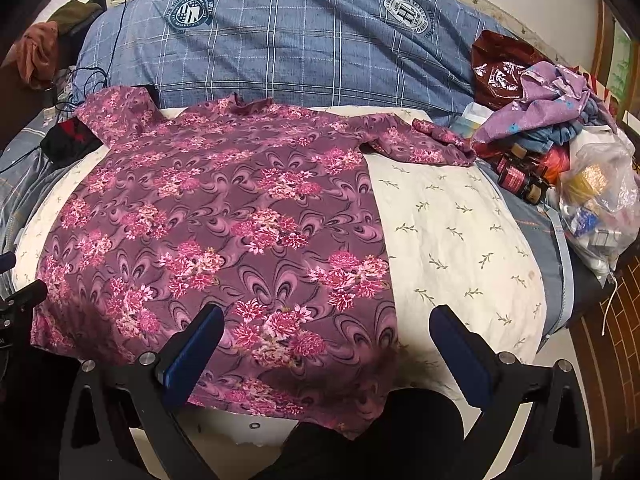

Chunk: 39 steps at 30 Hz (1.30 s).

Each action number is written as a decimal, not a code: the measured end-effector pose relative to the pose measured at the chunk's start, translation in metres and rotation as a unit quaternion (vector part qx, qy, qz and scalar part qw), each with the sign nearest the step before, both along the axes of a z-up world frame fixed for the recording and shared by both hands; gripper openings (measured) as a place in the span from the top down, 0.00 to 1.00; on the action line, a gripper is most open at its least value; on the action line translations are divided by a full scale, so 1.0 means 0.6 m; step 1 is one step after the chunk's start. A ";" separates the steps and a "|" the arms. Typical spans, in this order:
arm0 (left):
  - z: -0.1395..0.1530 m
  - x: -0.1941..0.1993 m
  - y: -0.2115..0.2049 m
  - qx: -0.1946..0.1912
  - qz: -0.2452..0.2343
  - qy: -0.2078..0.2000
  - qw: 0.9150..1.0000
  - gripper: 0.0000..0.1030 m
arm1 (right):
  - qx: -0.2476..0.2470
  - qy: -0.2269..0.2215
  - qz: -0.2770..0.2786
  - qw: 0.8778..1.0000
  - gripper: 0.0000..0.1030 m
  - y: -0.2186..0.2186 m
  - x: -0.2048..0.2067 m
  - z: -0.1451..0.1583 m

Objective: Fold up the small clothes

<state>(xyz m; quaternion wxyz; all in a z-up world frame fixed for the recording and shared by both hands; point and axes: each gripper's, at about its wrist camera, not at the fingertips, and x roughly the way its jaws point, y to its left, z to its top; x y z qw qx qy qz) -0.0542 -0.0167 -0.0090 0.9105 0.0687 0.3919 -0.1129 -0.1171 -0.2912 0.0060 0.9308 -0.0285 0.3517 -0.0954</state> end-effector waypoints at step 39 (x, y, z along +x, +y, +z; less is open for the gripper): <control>0.002 -0.008 -0.018 -0.008 -0.005 -0.002 1.000 0.00 | 0.012 -0.004 -0.010 1.000 0.00 -0.016 -0.004 -0.006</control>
